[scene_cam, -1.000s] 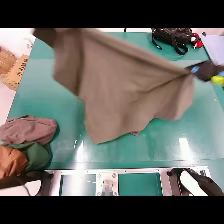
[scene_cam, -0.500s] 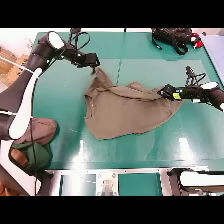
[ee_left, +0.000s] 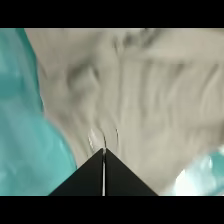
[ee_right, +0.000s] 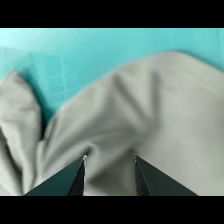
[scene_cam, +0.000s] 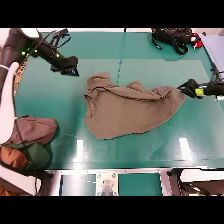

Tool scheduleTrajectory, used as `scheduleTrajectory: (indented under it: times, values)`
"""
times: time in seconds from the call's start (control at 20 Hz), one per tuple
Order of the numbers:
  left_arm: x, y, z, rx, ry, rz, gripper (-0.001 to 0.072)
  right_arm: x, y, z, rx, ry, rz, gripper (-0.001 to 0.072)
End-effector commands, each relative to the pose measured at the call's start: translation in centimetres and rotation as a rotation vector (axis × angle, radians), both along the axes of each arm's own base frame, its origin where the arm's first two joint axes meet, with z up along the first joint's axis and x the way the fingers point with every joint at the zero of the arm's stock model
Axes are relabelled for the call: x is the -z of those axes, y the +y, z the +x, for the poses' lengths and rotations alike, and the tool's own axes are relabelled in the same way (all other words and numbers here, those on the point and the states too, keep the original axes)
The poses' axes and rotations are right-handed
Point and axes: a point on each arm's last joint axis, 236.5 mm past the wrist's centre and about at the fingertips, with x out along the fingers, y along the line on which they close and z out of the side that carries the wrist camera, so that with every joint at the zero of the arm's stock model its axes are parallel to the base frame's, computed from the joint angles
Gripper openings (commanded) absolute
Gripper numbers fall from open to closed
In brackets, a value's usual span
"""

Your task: Fold the shirts.

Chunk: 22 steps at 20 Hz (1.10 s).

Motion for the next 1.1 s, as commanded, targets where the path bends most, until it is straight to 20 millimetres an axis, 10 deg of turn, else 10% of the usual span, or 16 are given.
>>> scheduleTrajectory:
  times: [0.0,0.25,0.3,0.35,0.45,0.7,0.85,0.9,1.05]
  values:
    - [1.6,0.4,-6.2,0.020,0.112,0.050,0.0022,-0.2,-4.4,-1.7,0.095,0.015,0.015,0.0370]
    - [8.8,-1.6,-17.4,-0.090,0.269,0.013,0.0026,0.8,-7.5,-2.1,0.177,0.015,0.006,0.0370]
    - [10.2,-2.3,-19.8,-0.098,0.324,-0.002,0.0131,1.3,-7.5,-2.0,0.178,0.024,0.012,0.0370]
    - [11.5,-3.3,-21.9,-0.091,0.371,-0.019,0.0427,1.9,-7.5,-2.0,0.179,0.034,0.019,0.0370]
    - [14.2,-5.7,-24.7,-0.108,0.419,-0.048,0.0533,3.2,-7.4,-2.1,0.180,0.057,0.034,0.0370]
    - [17.0,-9.8,-21.7,-0.270,0.212,-0.156,0.0531,4.9,-7.4,-2.2,0.183,0.087,0.055,0.0431]
    - [18.6,-9.7,-20.4,-0.325,0.205,-0.147,0.0335,5.3,-7.3,-2.3,0.182,0.096,0.062,0.0431]
    - [19.2,-9.8,-20.6,-0.303,0.210,-0.140,0.0018,5.2,-7.3,-2.3,0.182,0.095,0.061,0.0431]
    - [17.6,-8.2,-18.1,-0.261,0.169,-0.156,0.0022,5.3,-7.4,-2.3,0.182,0.096,0.060,0.0431]
